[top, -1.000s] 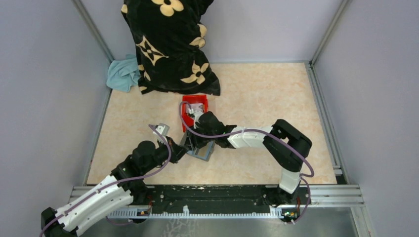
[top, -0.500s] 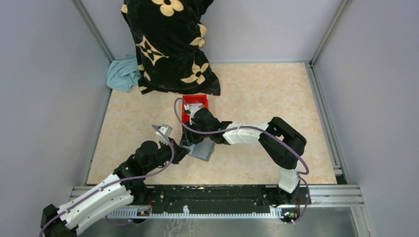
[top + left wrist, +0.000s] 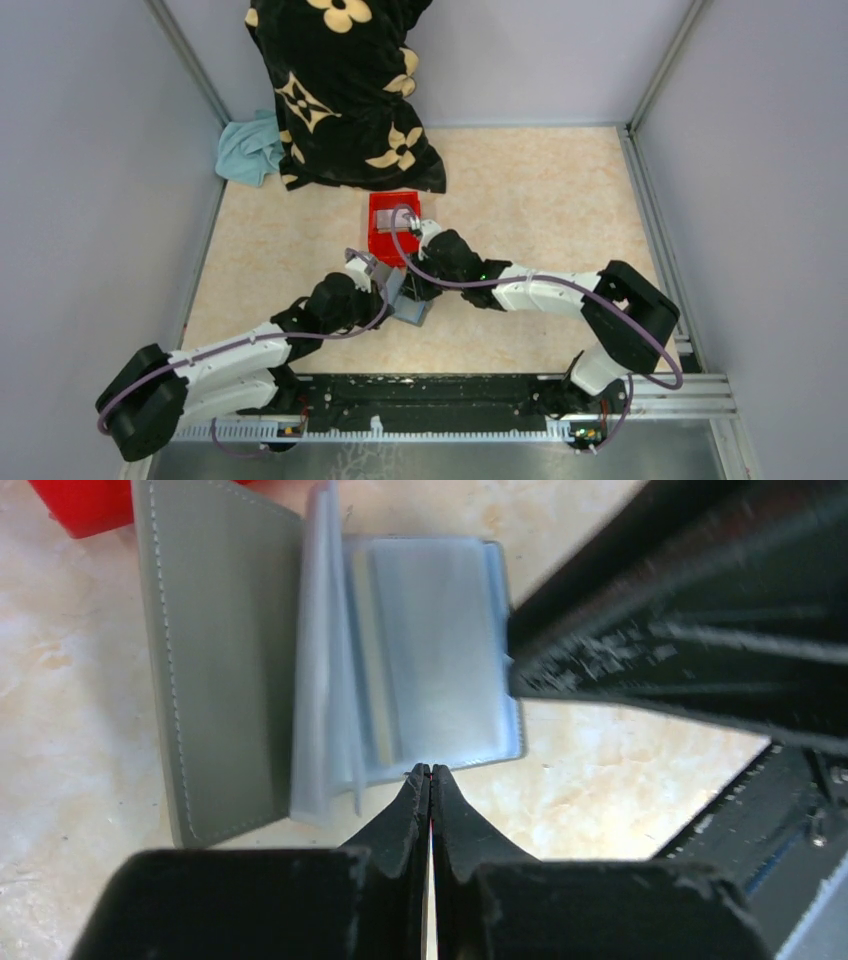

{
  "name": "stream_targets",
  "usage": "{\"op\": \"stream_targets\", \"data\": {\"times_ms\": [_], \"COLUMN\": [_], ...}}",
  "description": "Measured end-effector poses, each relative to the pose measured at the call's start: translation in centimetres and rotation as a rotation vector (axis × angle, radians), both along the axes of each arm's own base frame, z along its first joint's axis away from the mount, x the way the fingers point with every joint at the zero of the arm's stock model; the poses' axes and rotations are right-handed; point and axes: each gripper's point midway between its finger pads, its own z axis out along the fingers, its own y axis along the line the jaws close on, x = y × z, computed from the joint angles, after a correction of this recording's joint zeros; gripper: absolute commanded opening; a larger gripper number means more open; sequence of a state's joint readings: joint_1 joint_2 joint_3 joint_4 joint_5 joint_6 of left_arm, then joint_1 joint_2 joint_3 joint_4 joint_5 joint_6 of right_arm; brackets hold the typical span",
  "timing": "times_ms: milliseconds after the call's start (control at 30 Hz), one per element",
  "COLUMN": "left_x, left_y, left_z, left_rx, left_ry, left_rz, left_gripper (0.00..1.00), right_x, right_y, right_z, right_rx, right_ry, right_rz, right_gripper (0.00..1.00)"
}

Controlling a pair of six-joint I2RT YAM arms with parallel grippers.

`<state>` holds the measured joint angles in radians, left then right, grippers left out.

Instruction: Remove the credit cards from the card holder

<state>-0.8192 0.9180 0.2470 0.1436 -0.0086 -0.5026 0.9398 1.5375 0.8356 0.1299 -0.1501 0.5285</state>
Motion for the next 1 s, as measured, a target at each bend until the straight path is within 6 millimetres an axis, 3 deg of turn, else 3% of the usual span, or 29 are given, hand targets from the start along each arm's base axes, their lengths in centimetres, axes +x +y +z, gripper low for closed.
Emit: {"op": "stream_targets", "data": {"times_ms": [200,433,633,733,1000], "left_x": [1.7,3.0,4.0,4.2,4.5], "left_y": [0.5,0.5,0.1,0.4,0.8], "left_z": [-2.5,-0.9,1.3,0.9,-1.2], "left_rx": [0.061,0.02,-0.011,0.002,0.046], "left_ry": [0.058,0.012,-0.052,-0.044,0.0], "left_rz": [0.034,0.045,0.045,0.052,0.064], "left_gripper": [0.04,0.06,0.06,0.06,0.06], "right_x": [-1.6,-3.6,-3.1,-1.8,-1.2], "right_y": [-1.6,0.2,1.0,2.1,2.0], "right_z": [-3.0,-3.3,-7.1,-6.8,-7.1], "right_rx": [-0.061,-0.04,-0.101,-0.09,-0.104], "right_ry": [0.056,0.062,0.108,0.088,0.071], "right_rz": [-0.009,0.042,0.027,0.01,-0.009], "right_gripper": [0.19,0.19,0.18,0.18,0.18]}}
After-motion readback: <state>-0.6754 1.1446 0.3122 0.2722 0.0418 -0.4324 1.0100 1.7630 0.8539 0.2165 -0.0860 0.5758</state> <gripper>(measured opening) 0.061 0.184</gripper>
